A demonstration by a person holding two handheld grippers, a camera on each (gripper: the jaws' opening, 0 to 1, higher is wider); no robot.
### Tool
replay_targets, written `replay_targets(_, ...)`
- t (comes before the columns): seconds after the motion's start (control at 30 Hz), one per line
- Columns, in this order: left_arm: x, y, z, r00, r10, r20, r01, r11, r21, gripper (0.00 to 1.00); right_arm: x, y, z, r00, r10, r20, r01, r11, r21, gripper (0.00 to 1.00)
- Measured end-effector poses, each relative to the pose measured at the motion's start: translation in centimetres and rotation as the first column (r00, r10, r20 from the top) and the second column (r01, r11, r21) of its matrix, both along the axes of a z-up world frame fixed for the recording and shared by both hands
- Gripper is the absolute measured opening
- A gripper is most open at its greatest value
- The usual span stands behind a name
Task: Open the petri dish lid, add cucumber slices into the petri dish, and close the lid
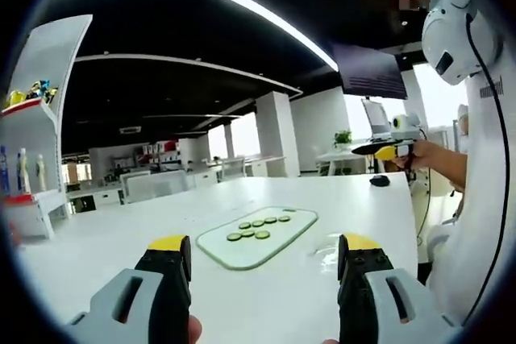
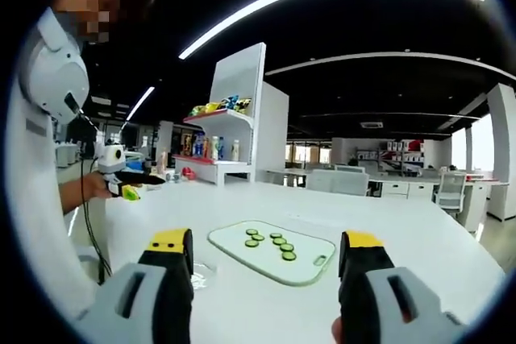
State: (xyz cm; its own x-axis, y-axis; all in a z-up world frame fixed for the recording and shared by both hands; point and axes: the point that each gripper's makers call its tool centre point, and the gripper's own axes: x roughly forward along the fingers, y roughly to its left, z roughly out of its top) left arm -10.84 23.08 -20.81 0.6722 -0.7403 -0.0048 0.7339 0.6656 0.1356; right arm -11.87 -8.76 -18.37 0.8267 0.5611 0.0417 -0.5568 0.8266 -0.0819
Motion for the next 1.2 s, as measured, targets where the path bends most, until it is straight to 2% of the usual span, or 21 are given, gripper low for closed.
replay_targets(0.17,-0.4,-1.1,-0.6,0.999,-0.051,-0.016,0.051,0.999,0.016,0.74,-0.2,1.5,-0.5,0.998,0.057,-0.011,-0.057,0.998,-0.016,0.74)
replay_targets(0.27,-0.4,-1.5,-1.0,0.996,-0.078,-0.041,0.077,0.997,-0.008,0.74,-0.1,2.5,-0.8,0.995,0.096,-0.025,-0.096,0.995,-0.011,0.73)
replay_targets(0.37,-0.4,-1.8,-1.2,0.995,-0.086,-0.043,0.086,0.996,-0.012,0.74,-0.2,3.6,-1.1,0.990,0.139,-0.033,-0.139,0.990,-0.014,0.74)
replay_targets(0.5,-1.0,-2.8,-1.7,0.988,-0.144,-0.055,0.144,0.990,-0.009,0.74,-0.2,4.6,-1.7,0.982,0.184,-0.045,-0.185,0.982,-0.028,0.74)
replay_targets(0.63,-1.0,-3.5,-1.9,0.985,-0.170,-0.039,0.170,0.985,0.007,0.74,-0.5,5.9,-2.6,0.967,0.249,-0.061,-0.252,0.966,-0.051,0.74)
replay_targets(0.7,-1.1,-3.7,-1.9,0.981,-0.186,-0.048,0.187,0.982,0.003,0.74,-0.6,6.5,-2.9,0.959,0.276,-0.066,-0.279,0.959,-0.041,0.74)
replay_targets(0.9,-1.2,-4.6,-2.0,0.973,-0.226,-0.052,0.226,0.974,0.006,0.74,-0.7,7.7,-3.6,0.946,0.315,-0.083,-0.320,0.946,-0.054,0.75)
replay_targets(1.1,-1.5,-5.6,-2.5,0.961,-0.269,-0.061,0.270,0.962,0.023,0.75,-1.2,9.0,-3.9,0.924,0.371,-0.093,-0.376,0.926,-0.034,0.75)
replay_targets(1.2,-1.7,-6.0,-2.8,0.956,-0.286,-0.067,0.289,0.957,0.036,0.75,-1.3,9.5,-4.4,0.913,0.394,-0.103,-0.401,0.915,-0.052,0.75)
